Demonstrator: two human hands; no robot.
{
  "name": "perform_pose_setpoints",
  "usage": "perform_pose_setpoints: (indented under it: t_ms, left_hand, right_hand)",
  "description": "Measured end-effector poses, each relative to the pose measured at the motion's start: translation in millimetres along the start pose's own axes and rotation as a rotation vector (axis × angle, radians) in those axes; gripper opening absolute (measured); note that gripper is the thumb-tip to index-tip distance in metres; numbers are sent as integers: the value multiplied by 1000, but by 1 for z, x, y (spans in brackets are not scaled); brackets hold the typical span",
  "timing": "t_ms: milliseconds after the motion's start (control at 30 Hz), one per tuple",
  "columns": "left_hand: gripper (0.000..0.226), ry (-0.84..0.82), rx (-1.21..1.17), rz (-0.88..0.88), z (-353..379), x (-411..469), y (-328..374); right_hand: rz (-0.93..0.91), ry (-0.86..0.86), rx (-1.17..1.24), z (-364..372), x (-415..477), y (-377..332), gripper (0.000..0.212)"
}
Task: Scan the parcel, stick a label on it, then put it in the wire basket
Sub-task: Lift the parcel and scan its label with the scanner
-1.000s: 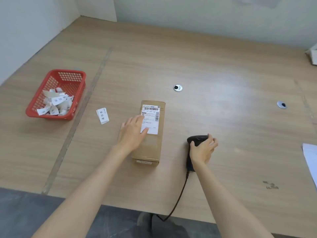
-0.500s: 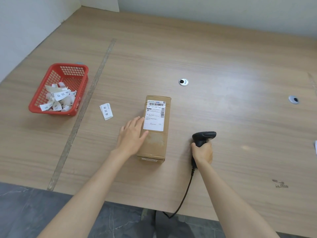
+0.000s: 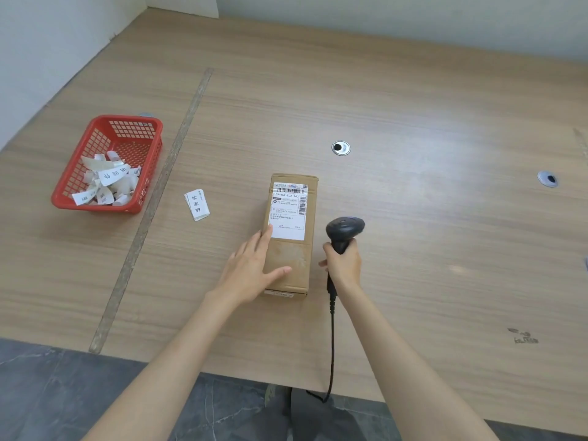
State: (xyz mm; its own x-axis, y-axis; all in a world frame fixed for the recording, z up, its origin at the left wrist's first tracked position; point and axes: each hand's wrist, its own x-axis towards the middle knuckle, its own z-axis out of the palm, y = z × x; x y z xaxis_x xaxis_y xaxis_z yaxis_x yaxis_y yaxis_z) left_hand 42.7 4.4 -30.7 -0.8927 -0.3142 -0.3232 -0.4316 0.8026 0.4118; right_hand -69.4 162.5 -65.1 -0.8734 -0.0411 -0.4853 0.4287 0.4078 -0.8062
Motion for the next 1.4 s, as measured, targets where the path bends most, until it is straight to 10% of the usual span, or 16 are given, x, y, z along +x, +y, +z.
perform_pose_setpoints:
  t_ms: [367, 1400]
  left_hand:
    - [148, -63, -193, -8, 20, -4, 7]
    - [131, 526, -335, 536, -195, -8, 154]
  right_hand:
    - [-11, -145, 87, 9, -17, -13, 27]
    - [-689, 36, 368, -112, -91, -257, 21]
